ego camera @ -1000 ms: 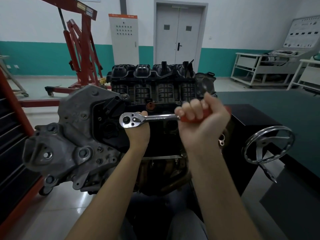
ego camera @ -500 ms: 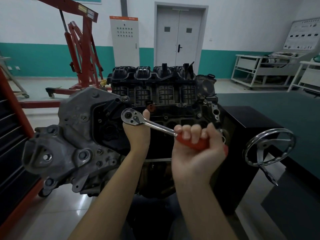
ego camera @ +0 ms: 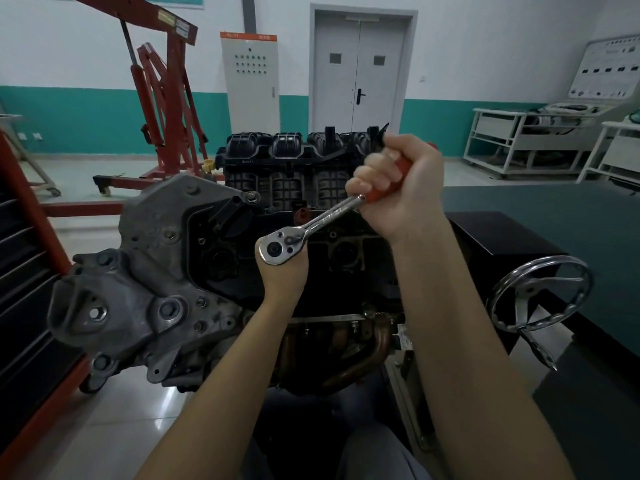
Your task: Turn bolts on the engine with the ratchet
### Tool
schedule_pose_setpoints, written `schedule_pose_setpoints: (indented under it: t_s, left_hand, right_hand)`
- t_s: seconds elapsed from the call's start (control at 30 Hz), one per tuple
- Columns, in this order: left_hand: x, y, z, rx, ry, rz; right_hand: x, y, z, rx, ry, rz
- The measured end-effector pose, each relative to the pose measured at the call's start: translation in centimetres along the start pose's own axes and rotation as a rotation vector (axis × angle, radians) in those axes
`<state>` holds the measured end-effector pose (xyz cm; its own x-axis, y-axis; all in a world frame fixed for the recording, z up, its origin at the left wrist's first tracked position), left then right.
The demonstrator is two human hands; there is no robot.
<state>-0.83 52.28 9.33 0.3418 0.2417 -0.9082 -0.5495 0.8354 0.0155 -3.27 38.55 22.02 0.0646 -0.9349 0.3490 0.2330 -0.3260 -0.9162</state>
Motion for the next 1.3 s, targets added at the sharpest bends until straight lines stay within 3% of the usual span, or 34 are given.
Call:
schedule_pose_setpoints:
  t_s: [0.07, 0.17, 0.27, 0.43, 0.7, 0.83, 1.0, 1.2, 1.3]
  left_hand:
    - [0.8, 0.1, 0.2, 0.004, 0.101, 0.022]
    - [-0.7, 0.4, 0.4, -0.134, -0.035, -0.063]
    - [-1.0, 0.0, 0.6, -0.120, -0.063, -0.070]
    - [-0.3, 0.2, 0.9, -0.085, -0.090, -0.006]
    - [-0.9, -0.2, 0.5, -0.075, -0.085, -0.026]
    - [0.2, 0.1, 0.4, -0.053, 0.026, -0.029]
    - [-0.9, 0.3, 0.5, -0.126, -0.074, -0.083]
    - [-0.7, 0.4, 0.5, -0.065, -0.091, 0.014]
    - [0.1, 0.8, 0.1, -0.039, 0.022, 0.077]
  right_hand:
    - [-0.4, 1.5, -1.7, -0.010, 0.105, 0.102]
    - [-1.8, 4.3, -5.5, -0.046, 0.276, 0.294]
    - [-3.7, 5.8, -8.2, -0.046, 0.344, 0.398]
    - [-2.6, 4.4, -6.9, 0.053, 0.313, 0.246]
    - [0.1, -0.3, -0.2, 0.018, -0.002, -0.012]
    - [-0.6, 1.9, -2.7, -0.011, 0.173, 0.125]
    - [-3.4, 5.7, -8.2, -0.060, 0.360, 0.380]
    - [-2.3, 4.6, -7.0, -0.017, 0.314, 0.283]
    - [-0.8, 2.2, -3.7, 0.007, 0.191, 0.135]
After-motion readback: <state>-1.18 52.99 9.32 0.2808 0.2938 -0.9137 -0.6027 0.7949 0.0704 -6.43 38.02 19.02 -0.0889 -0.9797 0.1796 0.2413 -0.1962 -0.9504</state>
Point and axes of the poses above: each hand's wrist, its own z-axis towards the middle knuckle, its own y-axis out of the back of the hand, x = y × z, the point moved 4 cm from there along z, towards the middle knuckle, and after that the axes turned 15 degrees about z, right-handed, at the moved point
